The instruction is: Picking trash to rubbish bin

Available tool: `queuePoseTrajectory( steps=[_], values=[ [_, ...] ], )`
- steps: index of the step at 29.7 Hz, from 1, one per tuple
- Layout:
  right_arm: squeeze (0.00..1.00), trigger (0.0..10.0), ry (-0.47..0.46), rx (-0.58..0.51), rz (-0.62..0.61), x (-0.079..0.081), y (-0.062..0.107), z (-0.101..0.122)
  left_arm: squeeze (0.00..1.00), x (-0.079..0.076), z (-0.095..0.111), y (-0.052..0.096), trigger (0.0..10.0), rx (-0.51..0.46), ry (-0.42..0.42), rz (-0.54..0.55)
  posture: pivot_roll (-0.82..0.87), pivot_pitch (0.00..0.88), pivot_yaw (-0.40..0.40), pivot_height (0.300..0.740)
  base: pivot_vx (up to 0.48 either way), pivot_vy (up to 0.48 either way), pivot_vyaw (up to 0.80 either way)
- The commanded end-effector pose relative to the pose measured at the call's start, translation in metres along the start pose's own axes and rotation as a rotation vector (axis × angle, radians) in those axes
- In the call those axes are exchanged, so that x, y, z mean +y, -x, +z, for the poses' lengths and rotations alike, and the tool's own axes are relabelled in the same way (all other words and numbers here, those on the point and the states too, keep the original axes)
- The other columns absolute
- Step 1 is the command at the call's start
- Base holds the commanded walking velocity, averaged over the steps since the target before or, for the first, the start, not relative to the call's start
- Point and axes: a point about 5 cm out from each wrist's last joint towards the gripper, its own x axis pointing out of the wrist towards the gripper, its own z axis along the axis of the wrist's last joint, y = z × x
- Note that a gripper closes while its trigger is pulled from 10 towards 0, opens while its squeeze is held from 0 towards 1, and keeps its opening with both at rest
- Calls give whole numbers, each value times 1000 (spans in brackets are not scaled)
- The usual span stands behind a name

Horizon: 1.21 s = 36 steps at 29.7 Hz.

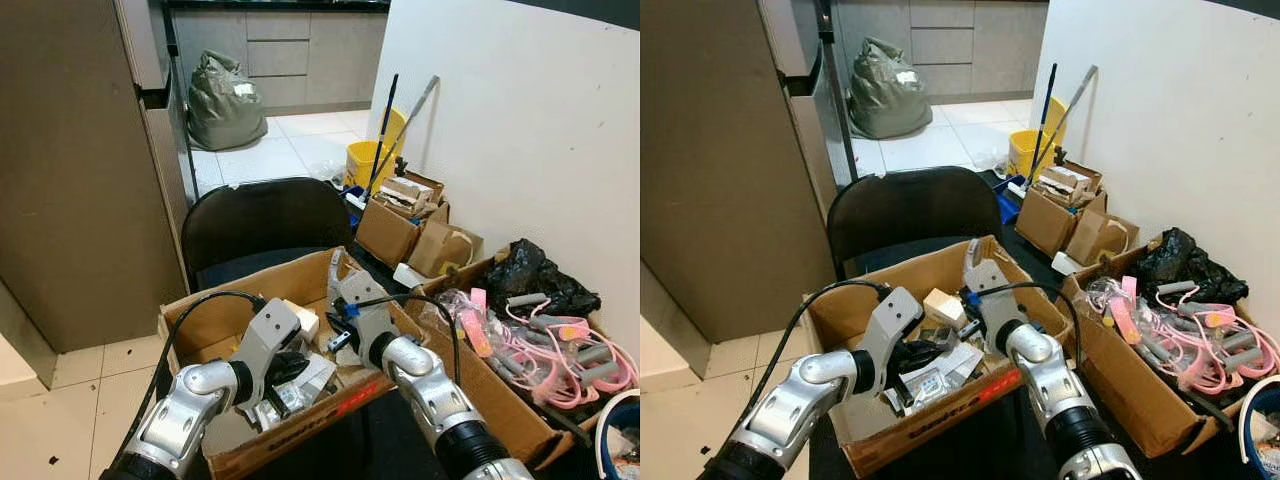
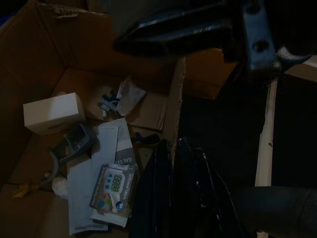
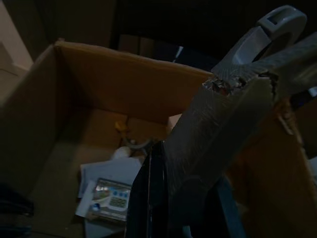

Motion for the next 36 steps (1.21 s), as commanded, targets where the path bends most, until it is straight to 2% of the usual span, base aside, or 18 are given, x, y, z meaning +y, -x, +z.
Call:
queuePoseTrajectory(
  steps=[1,3,4,5,7,9,10,17,23,29,33,36],
  values=[
    [0,10000,-23,-8,-24,-3,-2,0,0,2,0,3,10000,20,-22,7,-64,42,-38,740,0,0,0],
    [0,10000,-32,-6,-44,-4,-4,0,0,3,0,4,10000,23,-26,16,-64,43,-36,740,0,0,0],
    [439,10000,-68,-15,-57,-6,-6,2,0,4,0,4,10000,27,-27,21,-63,46,-34,740,0,0,0],
    [1000,10000,-78,-18,-59,-7,-6,2,0,4,1,4,10000,28,-27,22,-63,46,-34,740,0,0,0],
    [1000,10000,-83,-23,-57,-7,-7,3,0,4,0,5,10000,31,-29,24,-64,49,-34,740,0,0,0],
    [1000,10000,-22,-38,-114,-12,-7,7,0,6,0,5,10000,34,-27,39,-64,49,-34,740,0,0,0],
    [0,10000,-19,-41,-129,-13,-7,8,0,7,0,5,10000,37,-25,49,-64,53,-33,740,0,0,0],
    [0,10000,-74,-63,-201,-26,-2,6,0,13,1,5,10000,40,-36,123,-66,55,-28,740,0,0,0],
    [0,10000,-109,-147,-368,-52,22,3,0,42,23,5,10000,-90,-66,436,-79,54,-22,740,0,0,0],
    [0,10000,-128,-119,-490,-63,35,-4,0,42,28,1,10000,-125,-51,468,-87,53,-18,740,0,0,0],
    [0,10000,-162,-97,-548,-67,45,-14,0,35,28,-4,10000,-130,-40,449,-96,49,-14,740,0,0,-800],
    [0,10000,-157,-89,-567,-65,53,-18,0,32,28,-9,10000,-144,-50,446,-99,50,-18,740,0,0,-800]
  ],
)
